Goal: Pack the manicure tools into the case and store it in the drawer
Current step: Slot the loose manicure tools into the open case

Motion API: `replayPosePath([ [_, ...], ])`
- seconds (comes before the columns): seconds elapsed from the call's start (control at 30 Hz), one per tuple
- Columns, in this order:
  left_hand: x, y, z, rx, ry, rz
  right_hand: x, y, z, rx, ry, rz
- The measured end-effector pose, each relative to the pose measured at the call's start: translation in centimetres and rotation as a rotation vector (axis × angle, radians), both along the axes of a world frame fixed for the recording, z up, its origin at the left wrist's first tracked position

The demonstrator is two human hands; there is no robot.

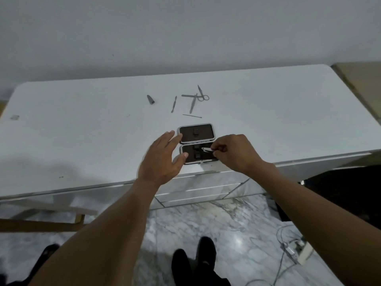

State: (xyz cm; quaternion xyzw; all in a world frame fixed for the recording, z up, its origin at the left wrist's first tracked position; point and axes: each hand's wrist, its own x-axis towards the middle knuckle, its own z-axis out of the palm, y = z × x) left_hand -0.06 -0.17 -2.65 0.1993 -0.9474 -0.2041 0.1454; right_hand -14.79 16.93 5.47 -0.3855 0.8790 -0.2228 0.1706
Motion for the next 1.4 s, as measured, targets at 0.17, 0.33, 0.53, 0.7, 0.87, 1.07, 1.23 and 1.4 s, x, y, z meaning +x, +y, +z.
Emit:
replayPosePath([
  [0.17,0.0,-0.1,-0.3,-0.006,0.0,-0.003,0.3,-0.2,-0.1,0.019,0.056,-0.001],
  [0.33,0.0,-0.1,-0.3,-0.019,0.007,-0.003,0.5,-0.5,0.2,0.008,0.028,-0.034],
  [0.53,0.0,-0.2,-0.3,-0.009,0.012,-0.005,0.2,-0.2,0.3,0.05,-0.05,-0.02],
  [0.7,0.0,-0.2,-0.3,-0.008,0.021,-0.005,0.0,-0.1,0.6,0.047,-0.13,-0.043],
  [0.87,-0.1,-0.2,-0.4,-0.018,0.012,-0.005,-0.2,-0.2,1.1,-0.135,-0.646,-0.198],
  [1.07,0.0,-0.2,-0.4,-0.016,0.01,-0.003,-0.4,-0.6,1.1,-0.224,-0.721,-0.274],
  [1.23,0.0,-0.2,-0.3,-0.023,0.016,-0.005,-0.3,-0.9,0.5,-0.204,-0.541,-0.252],
  [1.4,0.0,-0.2,-0.4,-0.019,0.01,-0.008,-0.3,-0.8,-0.2,-0.193,-0.471,-0.22],
])
